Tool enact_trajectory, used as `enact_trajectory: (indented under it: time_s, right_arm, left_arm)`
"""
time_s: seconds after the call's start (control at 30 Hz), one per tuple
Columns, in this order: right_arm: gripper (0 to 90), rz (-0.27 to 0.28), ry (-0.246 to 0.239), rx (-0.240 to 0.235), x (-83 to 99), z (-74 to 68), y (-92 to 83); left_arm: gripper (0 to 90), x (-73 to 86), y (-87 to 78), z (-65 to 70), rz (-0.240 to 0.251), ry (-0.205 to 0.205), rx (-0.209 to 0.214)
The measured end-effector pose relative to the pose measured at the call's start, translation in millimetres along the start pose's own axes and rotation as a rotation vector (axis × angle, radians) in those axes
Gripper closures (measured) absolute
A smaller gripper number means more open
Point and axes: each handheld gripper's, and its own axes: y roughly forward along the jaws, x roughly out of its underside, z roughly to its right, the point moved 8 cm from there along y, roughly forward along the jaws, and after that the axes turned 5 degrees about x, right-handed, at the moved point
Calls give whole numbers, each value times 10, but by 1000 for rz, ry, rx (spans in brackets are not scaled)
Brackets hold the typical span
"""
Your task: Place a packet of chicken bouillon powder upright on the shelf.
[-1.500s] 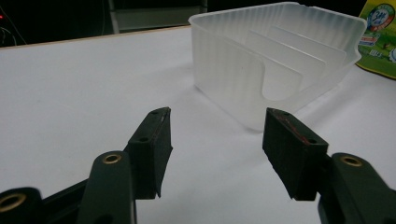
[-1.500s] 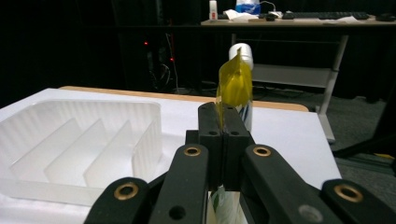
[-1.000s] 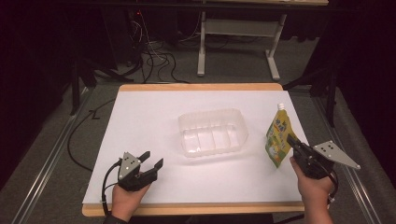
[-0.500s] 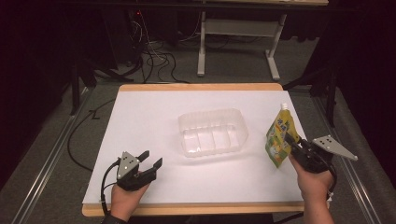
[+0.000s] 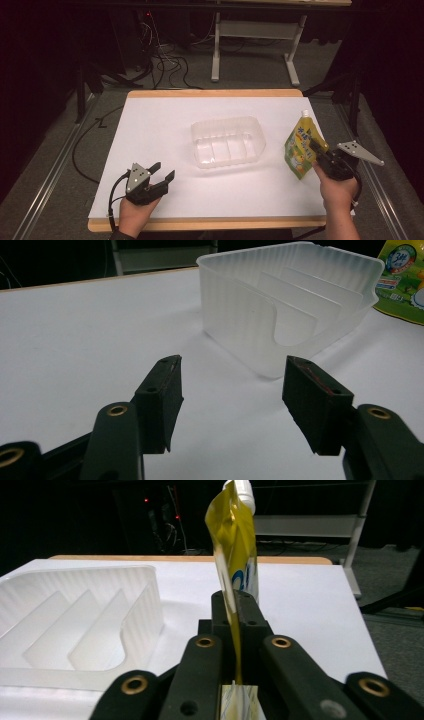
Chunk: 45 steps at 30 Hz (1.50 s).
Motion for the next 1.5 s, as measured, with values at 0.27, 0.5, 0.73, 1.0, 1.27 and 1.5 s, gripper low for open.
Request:
enact_trajectory:
  time_s: [0.27,0.5,0.73,1.0,1.27,1.5]
  right_arm:
    - [900,29,3,-1,-38,8,-35]
    - [900,71,7,-23,-132,-79,-107]
    - [900,102,31,-50,-218,-154,-160]
    - [900,99,35,-54,-201,-167,-185]
    - [900,91,45,-53,-141,-101,-200]
    - [900,89,40,-57,-137,-116,-204]
  left_arm:
    - [414,-9,-6,-16,8,-7,-2]
    - [414,-11,-5,-9,8,-3,3]
    - [421,-3,86,44,-7,-3,25]
    - [483,-155,691,281,-37,16,19]
    - [726,-281,1024,263,-50,-15,-110]
    - [782,-234,933,296,-37,-24,-110]
